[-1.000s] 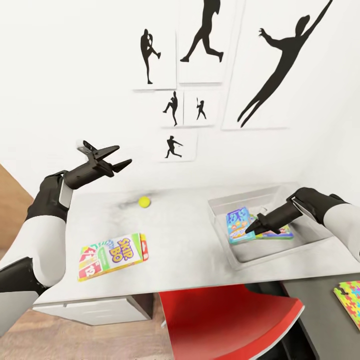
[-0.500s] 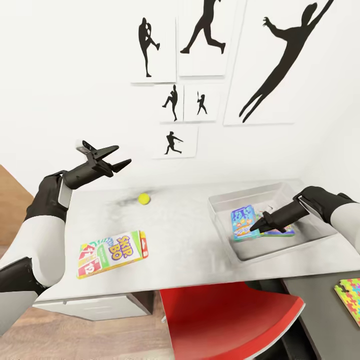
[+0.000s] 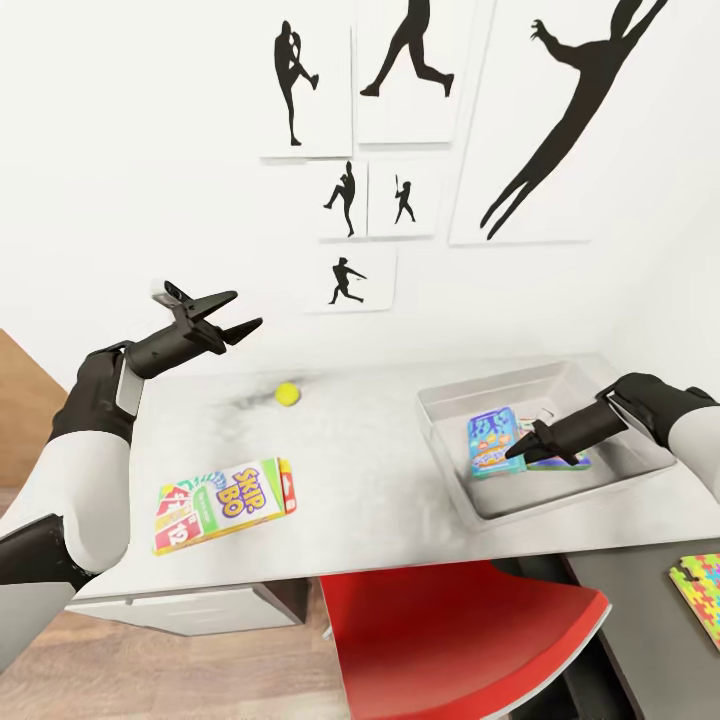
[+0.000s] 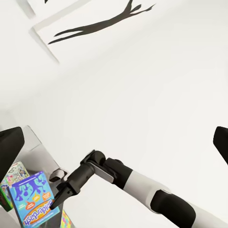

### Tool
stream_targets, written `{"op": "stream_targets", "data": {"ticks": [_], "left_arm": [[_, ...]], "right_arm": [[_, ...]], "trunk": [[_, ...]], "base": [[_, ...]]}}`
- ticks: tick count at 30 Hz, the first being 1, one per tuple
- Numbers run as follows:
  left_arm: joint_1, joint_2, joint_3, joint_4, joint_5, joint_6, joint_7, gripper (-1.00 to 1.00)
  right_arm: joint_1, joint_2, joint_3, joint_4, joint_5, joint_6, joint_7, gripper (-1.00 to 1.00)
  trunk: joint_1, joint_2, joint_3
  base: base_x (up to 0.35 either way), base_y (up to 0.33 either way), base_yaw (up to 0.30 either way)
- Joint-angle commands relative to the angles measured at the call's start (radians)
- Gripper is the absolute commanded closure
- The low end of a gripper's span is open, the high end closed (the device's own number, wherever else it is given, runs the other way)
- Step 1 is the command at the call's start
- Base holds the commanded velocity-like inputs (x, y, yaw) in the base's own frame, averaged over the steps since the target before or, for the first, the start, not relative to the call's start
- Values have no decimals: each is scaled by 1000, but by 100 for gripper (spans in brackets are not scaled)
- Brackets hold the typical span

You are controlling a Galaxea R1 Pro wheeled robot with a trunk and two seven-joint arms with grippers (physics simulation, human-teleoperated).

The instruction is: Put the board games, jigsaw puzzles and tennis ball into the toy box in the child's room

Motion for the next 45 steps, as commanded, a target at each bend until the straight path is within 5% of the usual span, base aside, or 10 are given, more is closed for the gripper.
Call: {"op": "stream_targets", "data": {"ticks": [1,28,45], "left_arm": [[-1,0,1,0,-2,11,-5,-100],[-1,0,2,-2,-1,11,-5,-100],[-1,0,2,-2,-1,11,-5,-100]], "right_arm": [[-1,0,5,1,-2,7,6,100],[-9,2,5,10,-8,7,18,100],[-7,15,5,9,-5,7,12,100]], "trunk": [[1,-2,-2],[1,-2,-3],[1,-2,-28]], "base": [[0,0,0],[0,0,0],[0,0,0]]}}
